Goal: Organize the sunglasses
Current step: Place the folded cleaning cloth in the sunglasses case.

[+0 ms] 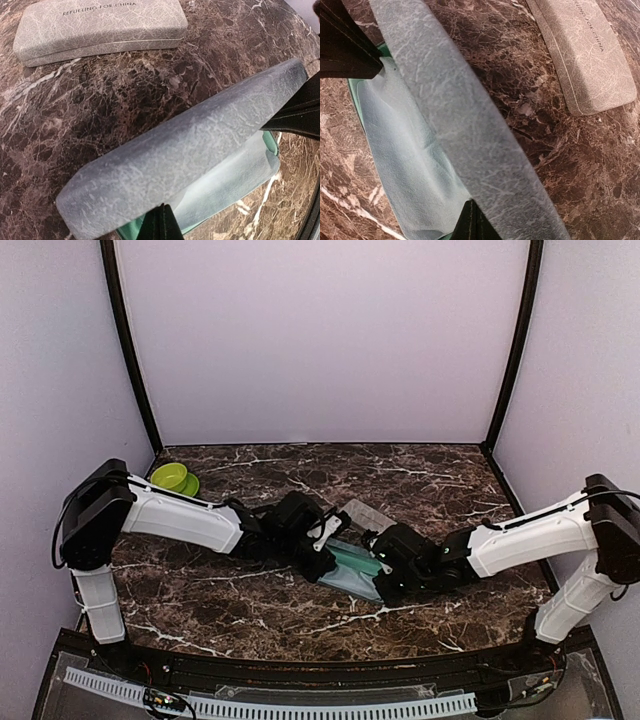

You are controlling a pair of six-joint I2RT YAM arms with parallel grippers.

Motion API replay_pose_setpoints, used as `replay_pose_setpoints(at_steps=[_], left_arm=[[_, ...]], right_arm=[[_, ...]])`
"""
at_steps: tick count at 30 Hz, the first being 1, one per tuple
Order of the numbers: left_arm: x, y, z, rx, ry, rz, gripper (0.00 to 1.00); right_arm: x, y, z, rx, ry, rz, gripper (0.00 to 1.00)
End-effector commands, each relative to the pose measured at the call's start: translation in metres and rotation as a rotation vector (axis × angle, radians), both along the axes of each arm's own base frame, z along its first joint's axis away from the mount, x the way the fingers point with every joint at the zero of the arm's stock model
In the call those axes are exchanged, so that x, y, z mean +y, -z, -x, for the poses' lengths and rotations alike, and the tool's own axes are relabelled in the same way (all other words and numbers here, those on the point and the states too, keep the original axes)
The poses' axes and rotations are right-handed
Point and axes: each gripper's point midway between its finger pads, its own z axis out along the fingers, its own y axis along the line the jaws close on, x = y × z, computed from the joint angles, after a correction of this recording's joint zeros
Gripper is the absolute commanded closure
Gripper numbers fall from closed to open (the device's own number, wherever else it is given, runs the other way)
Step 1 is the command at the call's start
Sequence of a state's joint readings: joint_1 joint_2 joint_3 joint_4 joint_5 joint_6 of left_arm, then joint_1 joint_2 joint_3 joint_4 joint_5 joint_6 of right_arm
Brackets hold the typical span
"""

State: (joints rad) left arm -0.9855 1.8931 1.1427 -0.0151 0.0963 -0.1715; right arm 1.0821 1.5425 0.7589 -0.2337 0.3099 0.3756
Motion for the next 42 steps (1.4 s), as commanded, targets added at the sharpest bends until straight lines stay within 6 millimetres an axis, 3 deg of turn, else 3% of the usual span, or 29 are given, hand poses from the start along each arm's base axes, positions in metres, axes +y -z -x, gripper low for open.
replay_pose_setpoints(at_steps=[1, 42], left_arm=[[0.004, 0.009, 0.001, 0.014, -0.016, -0.009, 0.99], [0.003, -0.001, 0.0, 0.015, -0.034, 0.014, 1.0]], right_arm=[[0.009, -0.011, -0.007, -0.036, 0.02, -0.025, 1.0], [0.007, -0.021, -0.015, -0.126, 0.089, -0.017, 0.97]])
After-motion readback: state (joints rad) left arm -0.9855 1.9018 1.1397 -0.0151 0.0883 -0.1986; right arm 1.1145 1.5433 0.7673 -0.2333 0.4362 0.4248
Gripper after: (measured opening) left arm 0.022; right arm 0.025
